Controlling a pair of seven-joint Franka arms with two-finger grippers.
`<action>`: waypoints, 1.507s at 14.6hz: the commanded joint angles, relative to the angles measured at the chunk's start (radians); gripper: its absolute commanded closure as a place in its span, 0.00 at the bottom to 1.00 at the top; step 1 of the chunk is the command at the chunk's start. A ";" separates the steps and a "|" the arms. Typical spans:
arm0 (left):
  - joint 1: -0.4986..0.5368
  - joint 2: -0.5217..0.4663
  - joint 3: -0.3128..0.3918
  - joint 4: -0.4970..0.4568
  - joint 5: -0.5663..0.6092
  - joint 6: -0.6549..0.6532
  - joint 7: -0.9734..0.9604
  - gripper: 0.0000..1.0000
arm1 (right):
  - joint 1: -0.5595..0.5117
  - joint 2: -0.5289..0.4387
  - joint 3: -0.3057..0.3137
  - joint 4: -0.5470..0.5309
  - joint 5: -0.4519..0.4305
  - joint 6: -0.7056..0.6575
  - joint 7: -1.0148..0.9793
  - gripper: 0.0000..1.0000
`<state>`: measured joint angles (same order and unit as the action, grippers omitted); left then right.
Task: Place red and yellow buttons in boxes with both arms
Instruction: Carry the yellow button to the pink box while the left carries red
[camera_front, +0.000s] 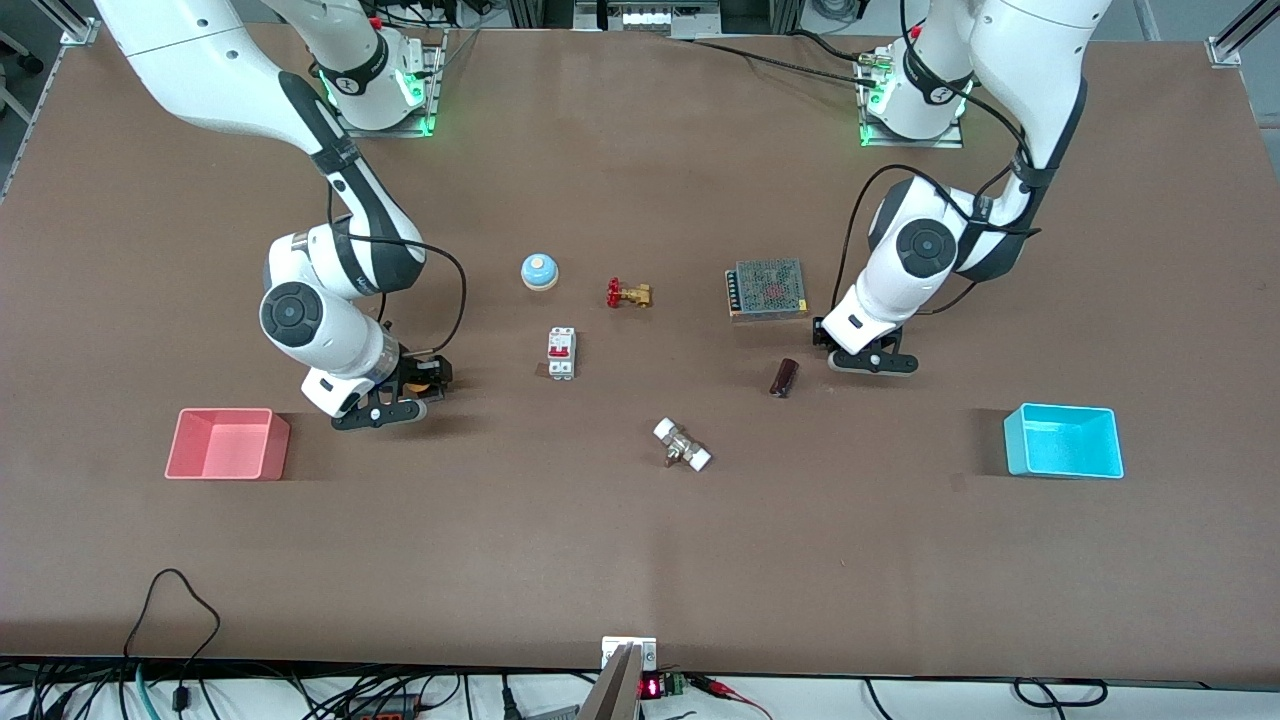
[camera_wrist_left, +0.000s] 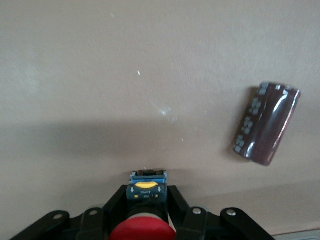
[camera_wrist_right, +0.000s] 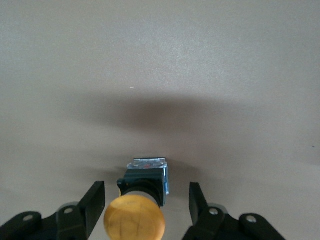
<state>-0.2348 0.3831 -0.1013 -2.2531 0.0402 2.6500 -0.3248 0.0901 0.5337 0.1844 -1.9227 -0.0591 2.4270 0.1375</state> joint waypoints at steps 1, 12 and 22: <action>0.028 -0.059 0.008 0.047 0.012 -0.111 -0.005 0.97 | -0.001 -0.001 0.006 -0.007 -0.010 0.015 -0.012 0.48; 0.170 0.034 0.017 0.616 0.023 -0.706 0.157 0.93 | -0.076 -0.121 0.004 0.040 -0.007 -0.119 -0.079 0.70; 0.426 0.266 0.017 0.805 0.184 -0.596 0.461 0.93 | -0.141 -0.091 -0.233 0.366 0.111 -0.416 -0.300 0.70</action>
<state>0.1559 0.5846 -0.0716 -1.5130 0.2030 2.0355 0.0927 -0.0512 0.3924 -0.0033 -1.6061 0.0183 2.0200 -0.0787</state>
